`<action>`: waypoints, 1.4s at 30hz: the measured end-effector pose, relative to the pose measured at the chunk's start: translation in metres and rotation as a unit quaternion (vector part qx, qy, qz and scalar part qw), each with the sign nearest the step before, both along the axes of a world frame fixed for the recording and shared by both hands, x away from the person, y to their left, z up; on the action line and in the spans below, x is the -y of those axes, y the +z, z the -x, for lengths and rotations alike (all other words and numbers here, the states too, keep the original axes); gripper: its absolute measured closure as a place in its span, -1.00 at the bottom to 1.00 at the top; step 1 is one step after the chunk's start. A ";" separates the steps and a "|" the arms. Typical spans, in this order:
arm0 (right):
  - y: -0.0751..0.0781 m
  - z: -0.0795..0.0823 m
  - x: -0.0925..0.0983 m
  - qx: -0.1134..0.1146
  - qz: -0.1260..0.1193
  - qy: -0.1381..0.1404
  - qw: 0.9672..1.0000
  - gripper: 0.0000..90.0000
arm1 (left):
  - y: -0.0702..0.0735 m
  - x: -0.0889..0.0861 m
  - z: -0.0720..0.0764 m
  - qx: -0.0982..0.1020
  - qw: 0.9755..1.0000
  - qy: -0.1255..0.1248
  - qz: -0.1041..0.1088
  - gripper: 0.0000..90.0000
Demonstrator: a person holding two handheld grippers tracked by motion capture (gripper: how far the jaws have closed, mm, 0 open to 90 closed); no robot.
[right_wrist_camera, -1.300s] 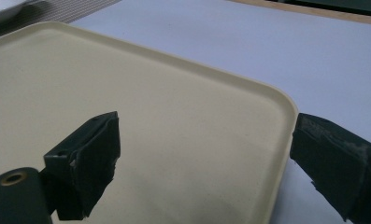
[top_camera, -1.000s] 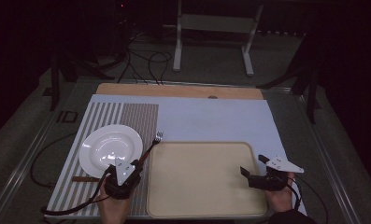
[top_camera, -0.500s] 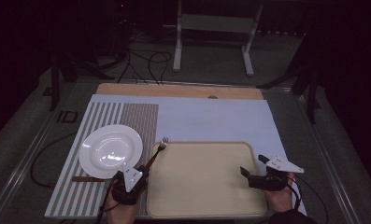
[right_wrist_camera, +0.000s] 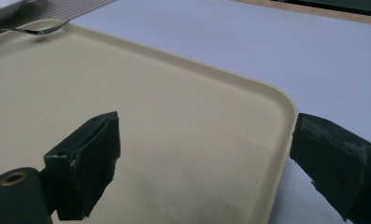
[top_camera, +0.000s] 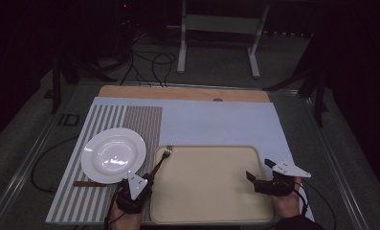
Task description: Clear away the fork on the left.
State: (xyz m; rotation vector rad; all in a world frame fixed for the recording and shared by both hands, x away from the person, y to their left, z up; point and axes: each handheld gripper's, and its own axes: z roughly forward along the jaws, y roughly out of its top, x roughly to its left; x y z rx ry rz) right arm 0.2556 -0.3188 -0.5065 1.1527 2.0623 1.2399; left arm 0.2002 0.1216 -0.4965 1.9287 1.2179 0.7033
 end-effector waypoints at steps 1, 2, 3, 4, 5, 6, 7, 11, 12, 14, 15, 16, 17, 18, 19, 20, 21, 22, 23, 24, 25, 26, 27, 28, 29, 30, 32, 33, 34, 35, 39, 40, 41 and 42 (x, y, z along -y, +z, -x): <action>0.000 0.000 0.000 0.000 0.000 0.000 1.000 -0.81 | 0.000 0.000 0.001 -0.001 1.000 0.001 -0.001 0.68; 0.000 0.000 0.000 0.000 0.000 0.000 1.000 -0.81 | -0.001 0.001 0.002 -0.003 1.000 0.000 -0.001 0.68; 0.000 0.000 0.000 0.001 0.000 0.000 1.000 -0.81 | -0.001 0.001 0.002 -0.003 1.000 0.000 -0.001 0.68; 0.000 0.000 0.000 0.001 0.000 0.000 1.000 -0.81 | -0.001 0.001 0.003 -0.004 1.000 -0.001 -0.001 0.68; 0.000 0.000 0.000 0.001 0.000 0.000 1.000 -0.81 | -0.001 0.001 0.003 -0.004 1.000 -0.001 -0.001 0.68; 0.000 0.000 0.000 0.001 0.000 0.000 1.000 -0.81 | -0.001 0.001 0.004 -0.005 1.000 -0.001 -0.001 0.68; 0.000 0.000 0.000 0.001 0.000 0.000 1.000 -0.81 | -0.001 0.001 0.005 -0.005 1.000 -0.001 0.001 0.68; 0.000 0.000 0.000 0.000 0.001 0.000 1.000 -0.81 | 0.000 0.003 0.008 -0.004 1.000 -0.006 -0.001 0.68; 0.000 0.000 0.000 0.000 0.001 0.000 1.000 -0.81 | 0.000 0.003 0.008 -0.004 1.000 -0.006 -0.001 0.68; 0.000 0.000 0.000 0.001 0.001 0.002 1.000 -0.81 | 0.001 0.003 0.009 -0.005 1.000 -0.009 0.003 0.68; 0.000 0.000 0.000 0.001 0.002 0.002 1.000 -0.81 | 0.003 0.002 0.009 -0.010 1.000 -0.020 0.016 0.67; 0.000 0.000 0.000 0.001 0.002 0.002 1.000 -0.81 | 0.003 0.002 0.009 -0.010 1.000 -0.020 0.016 0.66; 0.000 0.000 0.000 0.001 0.002 0.001 1.000 -0.81 | 0.004 -0.003 0.007 -0.019 0.995 -0.055 0.077 0.62; 0.000 0.000 0.000 0.000 0.001 0.001 1.000 -0.81 | 0.004 -0.003 0.007 -0.019 0.995 -0.055 0.077 0.43; 0.000 0.000 0.000 0.000 0.001 0.001 1.000 -0.81 | 0.006 -0.006 0.006 -0.021 0.993 -0.058 0.099 0.26; 0.000 0.000 0.000 0.000 0.001 0.001 1.000 -0.81 | 0.009 -0.008 0.005 -0.007 0.994 -0.053 0.098 0.05; 0.000 0.000 0.000 0.000 0.001 0.001 1.000 -0.81 | 0.009 -0.008 0.005 -0.007 0.994 -0.053 0.098 -0.19; 0.000 0.000 0.000 0.000 0.001 0.001 1.000 -0.81 | 0.012 -0.008 0.004 -0.004 0.995 -0.046 0.093 -0.37; 0.000 0.000 0.000 0.000 0.001 0.001 1.000 -0.81 | 0.014 -0.010 0.004 0.000 0.995 -0.041 0.092 -0.37; 0.000 0.000 0.000 0.000 0.001 0.001 1.000 -0.81 | 0.016 -0.012 0.003 0.005 0.995 -0.037 0.096 -0.47; 0.000 0.000 0.000 0.000 0.001 0.001 1.000 -0.81 | 0.019 -0.017 0.000 0.008 0.995 -0.031 0.095 -0.64; 0.000 0.000 0.000 0.000 0.001 0.001 1.000 -0.81 | 0.019 -0.017 0.000 0.008 0.995 -0.031 0.095 -0.67; 0.000 0.000 0.000 0.000 0.001 0.001 1.000 -0.81 | 0.020 -0.019 -0.001 0.011 0.995 -0.029 0.096 -0.67; 0.000 0.000 0.000 0.000 0.001 0.000 1.000 -0.81 | 0.021 -0.022 -0.002 0.013 0.995 -0.027 0.099 -0.70; 0.000 0.000 0.000 0.000 0.001 0.000 1.000 -0.81 | 0.024 -0.026 -0.004 0.017 0.995 -0.028 0.095 -0.72; 0.000 0.000 0.000 0.000 0.001 0.000 1.000 -0.81 | 0.024 -0.026 -0.004 0.017 0.995 -0.028 0.095 -0.76; 0.000 0.000 0.000 0.000 0.001 0.000 1.000 -0.81 | 0.027 -0.030 -0.005 0.020 0.995 -0.027 0.093 -0.78; 0.000 0.000 0.000 0.000 0.001 0.000 1.000 -0.81 | 0.028 -0.033 -0.006 0.022 0.995 -0.028 0.094 -0.79; 0.000 0.000 0.000 0.000 0.000 0.001 1.000 -0.81 | 0.030 -0.035 -0.007 0.024 0.995 -0.028 0.093 -0.82; 0.000 0.000 0.000 0.000 0.000 0.002 1.000 -0.81 | 0.031 -0.037 -0.008 0.027 0.995 -0.026 0.088 -0.82; 0.000 0.000 0.000 0.000 0.001 0.001 1.000 -0.81 | 0.039 -0.044 -0.012 0.032 0.995 -0.030 0.088 -0.87; 0.000 0.000 0.000 0.000 0.001 0.001 1.000 -0.81 | 0.042 -0.048 -0.014 0.036 0.995 -0.029 0.083 -0.88; 0.000 0.000 0.000 0.000 0.000 0.000 1.000 -0.81 | 0.042 -0.048 -0.014 0.036 0.995 -0.029 0.083 -0.88; 0.000 0.000 0.000 0.000 0.000 0.000 1.000 -0.81 | 0.044 -0.049 -0.015 0.038 0.996 -0.025 0.077 -0.88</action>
